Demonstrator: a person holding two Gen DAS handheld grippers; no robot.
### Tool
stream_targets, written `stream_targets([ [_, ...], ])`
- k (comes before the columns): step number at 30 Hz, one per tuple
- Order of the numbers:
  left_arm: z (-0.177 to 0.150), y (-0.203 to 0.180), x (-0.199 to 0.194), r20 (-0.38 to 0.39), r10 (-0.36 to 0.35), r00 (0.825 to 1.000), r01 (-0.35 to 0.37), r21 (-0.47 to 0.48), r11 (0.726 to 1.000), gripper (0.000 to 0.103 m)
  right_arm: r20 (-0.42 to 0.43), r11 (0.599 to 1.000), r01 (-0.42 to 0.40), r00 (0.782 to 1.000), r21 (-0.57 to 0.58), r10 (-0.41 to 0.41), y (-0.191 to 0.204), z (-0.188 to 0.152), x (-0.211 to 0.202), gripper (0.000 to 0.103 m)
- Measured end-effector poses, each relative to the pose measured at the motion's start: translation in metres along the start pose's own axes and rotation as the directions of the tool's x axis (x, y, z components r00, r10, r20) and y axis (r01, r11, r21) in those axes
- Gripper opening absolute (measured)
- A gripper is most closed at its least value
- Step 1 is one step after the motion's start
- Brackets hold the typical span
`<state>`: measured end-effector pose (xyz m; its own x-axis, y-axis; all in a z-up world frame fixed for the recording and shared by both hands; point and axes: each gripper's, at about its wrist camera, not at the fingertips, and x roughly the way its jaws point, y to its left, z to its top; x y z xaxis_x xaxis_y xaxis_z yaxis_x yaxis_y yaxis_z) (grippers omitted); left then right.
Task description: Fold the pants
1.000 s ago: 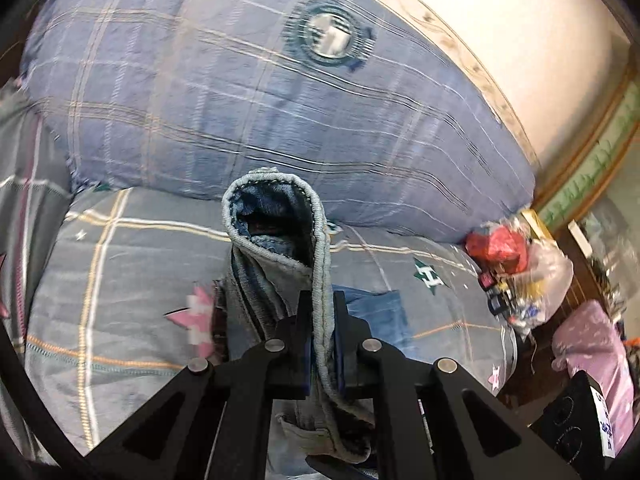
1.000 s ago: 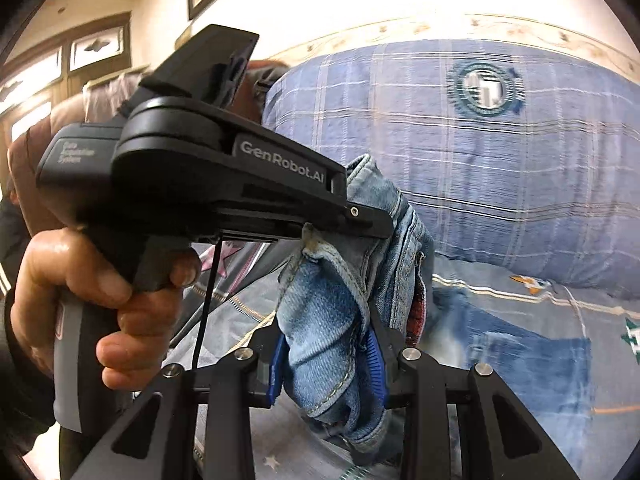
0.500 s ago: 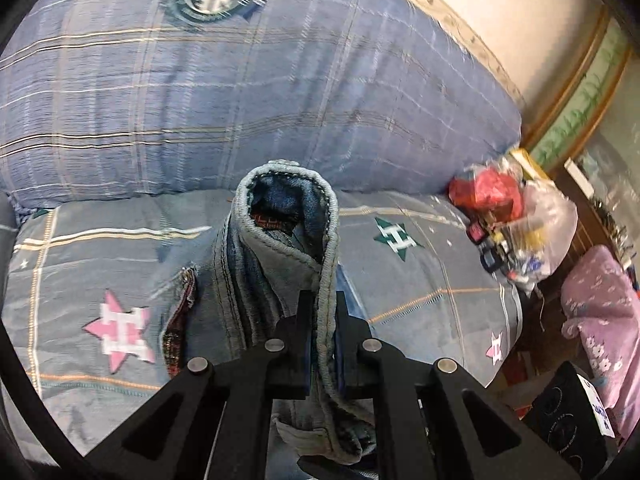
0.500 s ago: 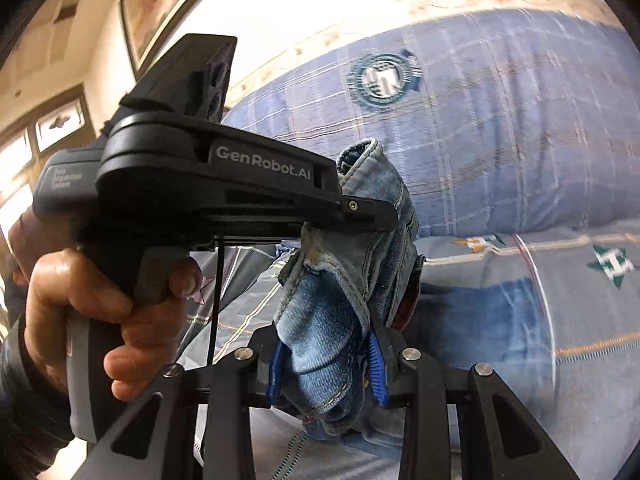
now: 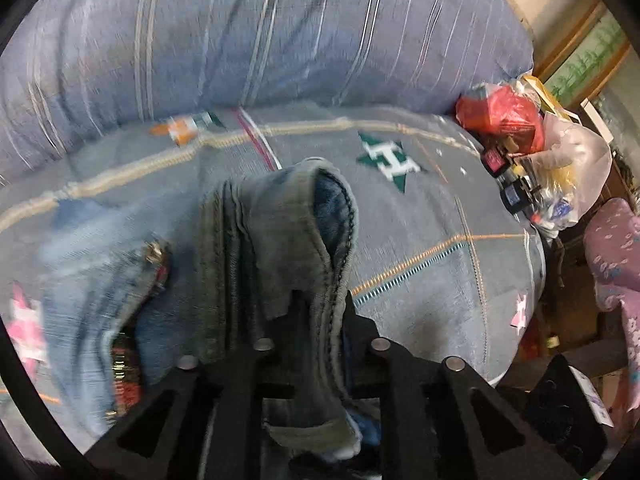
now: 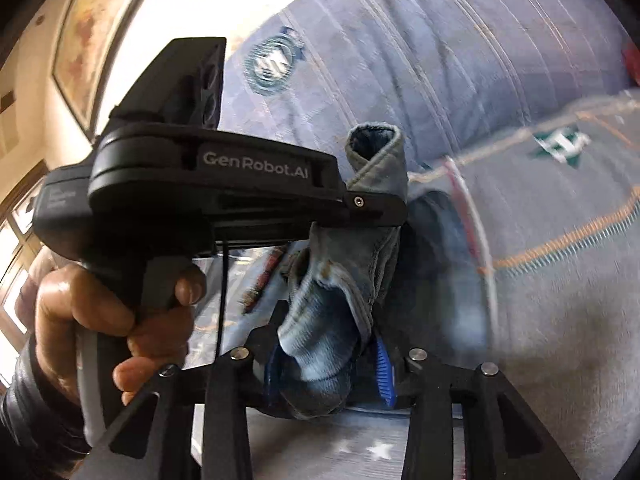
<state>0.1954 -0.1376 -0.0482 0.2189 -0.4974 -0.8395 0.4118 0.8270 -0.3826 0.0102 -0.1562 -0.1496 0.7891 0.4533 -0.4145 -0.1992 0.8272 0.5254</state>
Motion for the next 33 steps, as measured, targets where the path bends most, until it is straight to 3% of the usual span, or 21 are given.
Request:
stream_targets([
  [4,-0.004,0.008,0.002,0.001,-0.109,0.994,0.108,-0.061,0.992,0.022,-0.007,0.994,0.078,0.997,0.072,-0.077,-0.025,-0.005,-0.003,0.057],
  [6,-0.007,0.011,-0.014,0.032,-0.139,0.990,0.141,-0.064,0.988,0.022,0.000,0.991,0.064,0.998,0.116,-0.065,-0.035,-0.004,-0.007,0.058],
  [9,-0.016,0.015,-0.046,0.090,-0.157,0.983,0.161,-0.033,0.986,0.028,0.009,0.987,0.116,0.993,0.112,-0.118,-0.036,-0.003,-0.013,0.059],
  [11,-0.030,0.025,-0.071,0.134,-0.132,0.982,0.136,-0.020,0.991,0.032,0.015,0.983,0.152,0.988,0.105,-0.154,-0.035,-0.002,-0.020,0.059],
  [16,-0.081,0.066,-0.113,0.233,0.023,0.972,-0.011,-0.054,0.998,0.032,0.081,0.975,0.205,0.974,0.086,-0.212,-0.026,0.003,-0.050,0.059],
  [19,-0.100,0.090,-0.112,0.214,0.044,0.976,-0.021,-0.110,0.994,0.032,0.096,0.985,0.166,0.981,0.042,-0.170,-0.015,0.005,-0.058,0.059],
  [23,-0.107,0.092,-0.098,0.203,0.039,0.978,-0.015,-0.119,0.993,0.032,0.026,0.994,0.106,0.994,0.015,-0.107,-0.005,0.007,-0.040,0.059],
  [25,-0.106,0.085,-0.093,0.206,0.052,0.977,-0.028,-0.120,0.992,0.032,-0.027,0.989,0.145,0.989,0.022,-0.145,-0.007,0.004,-0.028,0.056],
  [26,-0.105,0.081,-0.093,0.215,0.047,0.976,-0.023,-0.117,0.993,0.032,-0.045,0.989,0.139,0.990,0.047,-0.137,-0.011,0.005,-0.023,0.040],
  [27,-0.105,0.076,-0.094,0.221,0.036,0.975,-0.012,-0.108,0.994,0.031,-0.047,0.991,0.104,0.994,0.079,-0.101,-0.013,0.007,-0.022,0.014],
  [30,-0.103,0.064,-0.093,0.224,0.057,0.973,-0.043,-0.066,0.997,0.031,-0.009,0.992,0.124,0.992,0.010,-0.124,0.003,0.013,-0.034,0.013],
  [33,-0.105,0.065,-0.082,0.177,0.085,0.981,-0.073,-0.069,0.995,0.031,0.032,0.983,0.165,0.986,-0.081,-0.163,0.018,0.011,-0.048,0.013],
])
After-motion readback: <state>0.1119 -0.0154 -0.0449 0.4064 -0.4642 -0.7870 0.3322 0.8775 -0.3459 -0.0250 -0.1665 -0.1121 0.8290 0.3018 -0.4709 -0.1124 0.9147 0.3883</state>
